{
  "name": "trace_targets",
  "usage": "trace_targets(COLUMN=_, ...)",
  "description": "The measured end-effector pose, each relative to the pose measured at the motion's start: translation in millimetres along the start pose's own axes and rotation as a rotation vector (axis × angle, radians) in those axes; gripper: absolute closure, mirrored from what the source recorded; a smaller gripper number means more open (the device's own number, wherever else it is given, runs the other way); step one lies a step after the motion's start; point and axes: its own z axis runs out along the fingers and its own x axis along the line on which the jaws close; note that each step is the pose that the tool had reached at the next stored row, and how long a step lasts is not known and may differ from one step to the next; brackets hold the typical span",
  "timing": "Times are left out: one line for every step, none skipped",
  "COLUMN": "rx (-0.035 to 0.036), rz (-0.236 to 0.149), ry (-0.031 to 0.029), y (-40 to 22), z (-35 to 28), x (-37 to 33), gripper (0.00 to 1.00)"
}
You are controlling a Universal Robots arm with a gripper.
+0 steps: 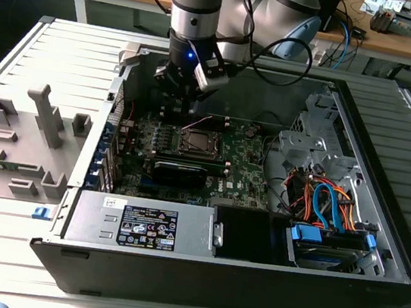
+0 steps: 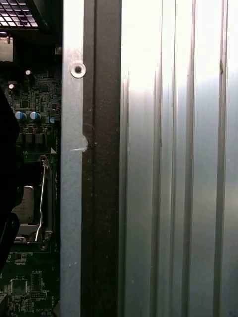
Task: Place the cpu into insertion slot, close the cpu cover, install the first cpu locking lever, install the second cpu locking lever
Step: 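Install the first cpu locking lever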
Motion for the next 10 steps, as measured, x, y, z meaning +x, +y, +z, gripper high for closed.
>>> trace_targets(rx=0.0, rz=0.0, ry=0.0, y=0.0, z=0.3, x=0.0, gripper=0.89)
trace_targets(rx=0.0, rz=0.0, ry=0.0, y=0.0, z=0.6, x=0.0, gripper=0.89)
trace_targets(rx=0.0001, rz=0.0, ry=0.0, y=0.0, z=1.0, x=0.0, gripper=0.89)
trace_targets(rx=0.0, rz=0.0, ry=0.0001, y=0.0, z=1.3, x=0.0, gripper=0.89)
trace_targets(rx=0.0, rz=0.0, ry=0.0001, y=0.0, z=1.6, x=0.0, gripper=0.89)
trace_targets(rx=0.0, rz=0.0, ry=0.0, y=0.0, z=1.9, x=0.0, gripper=0.89)
trace_targets(rx=0.0, rz=0.0, ry=0.0, y=0.0, z=2.1, x=0.0, gripper=0.89)
trace_targets(rx=0.0001, rz=0.0, ry=0.0, y=0.0, z=2.3, x=0.0, gripper=0.89)
trace_targets(rx=0.0, rz=0.0, ry=0.0, y=0.0, z=2.6, x=0.0, gripper=0.89)
trace_targets(rx=0.0, rz=0.0, ry=0.0001, y=0.0, z=2.8, x=0.0, gripper=0.89)
